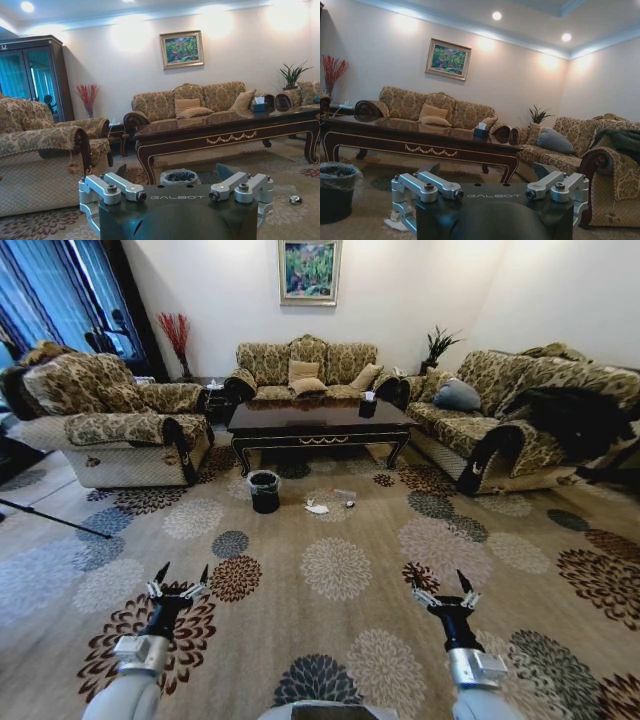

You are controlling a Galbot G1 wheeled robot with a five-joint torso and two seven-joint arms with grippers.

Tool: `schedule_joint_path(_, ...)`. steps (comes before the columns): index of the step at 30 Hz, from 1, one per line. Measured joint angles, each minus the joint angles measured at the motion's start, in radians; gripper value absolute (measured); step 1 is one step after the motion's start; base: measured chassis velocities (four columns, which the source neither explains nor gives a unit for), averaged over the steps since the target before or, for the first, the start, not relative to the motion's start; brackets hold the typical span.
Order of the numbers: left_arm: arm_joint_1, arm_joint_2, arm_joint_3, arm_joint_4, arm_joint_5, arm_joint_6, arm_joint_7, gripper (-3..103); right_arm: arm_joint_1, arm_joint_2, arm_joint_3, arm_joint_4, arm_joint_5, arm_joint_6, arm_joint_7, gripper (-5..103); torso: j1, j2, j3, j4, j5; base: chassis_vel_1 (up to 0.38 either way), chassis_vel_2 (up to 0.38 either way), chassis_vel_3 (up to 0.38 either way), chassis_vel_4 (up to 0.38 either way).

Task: Move to the front of the table and pick up the trash from the floor, then place it into the trash bin.

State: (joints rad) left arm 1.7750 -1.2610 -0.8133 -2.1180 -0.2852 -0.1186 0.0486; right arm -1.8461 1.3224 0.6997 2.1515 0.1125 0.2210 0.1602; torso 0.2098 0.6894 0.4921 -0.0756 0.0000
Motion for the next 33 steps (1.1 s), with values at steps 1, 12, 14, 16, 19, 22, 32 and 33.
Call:
schedule_joint_path(1,0.002,0.000,0.000,-0.004,-0.001,0.000,0.001,100,0.000,-0.002,0.002,-0.001,-0.002,-0.001,0.000,100,-0.003,-0.007,-0.004,0.0000,0.0000,0.000,0.000,0.000,0.000)
schedule_joint_path(12,0.028,-0.040,0.013,-0.040,0.001,-0.009,0.004,100,-0.013,0.028,-0.014,0.003,-0.021,0.022,-0.013,100,-0.023,-0.052,-0.029,-0.0002,0.0001,0.000,0.000,0.000,0.000)
schedule_joint_path(14,0.036,-0.048,0.019,-0.043,0.006,-0.017,0.004,100,-0.016,0.029,-0.015,0.004,-0.016,0.031,-0.028,100,-0.027,-0.062,-0.035,-0.0001,0.0001,0.000,0.000,0.000,0.000)
schedule_joint_path(16,0.042,-0.050,0.023,-0.044,0.011,-0.021,0.005,100,-0.016,0.027,-0.015,0.006,-0.013,0.032,-0.035,100,-0.029,-0.067,-0.038,-0.0001,0.0001,0.000,0.000,0.000,0.000)
schedule_joint_path(19,0.061,-0.056,0.032,-0.049,0.021,-0.031,0.005,100,-0.008,0.008,-0.018,0.008,0.005,0.031,-0.051,100,-0.035,-0.083,-0.049,-0.0001,0.0000,0.000,0.000,0.000,0.000)
schedule_joint_path(22,0.070,-0.058,0.036,-0.053,0.027,-0.035,0.005,100,0.006,-0.008,-0.021,0.002,0.026,0.028,-0.054,100,-0.038,-0.091,-0.054,-0.0001,0.0001,0.000,0.000,0.000,0.000)
schedule_joint_path(32,0.102,-0.093,0.058,-0.065,0.067,-0.049,0.005,100,0.065,-0.133,-0.011,-0.032,0.185,-0.047,-0.101,100,-0.056,-0.136,-0.080,-0.0001,0.0001,0.000,0.000,0.000,0.000)
schedule_joint_path(33,0.104,-0.095,0.058,-0.068,0.069,-0.049,0.005,100,0.060,-0.135,-0.011,-0.024,0.184,-0.053,-0.107,100,-0.058,-0.141,-0.083,-0.0003,0.0000,0.000,0.000,0.000,0.000)
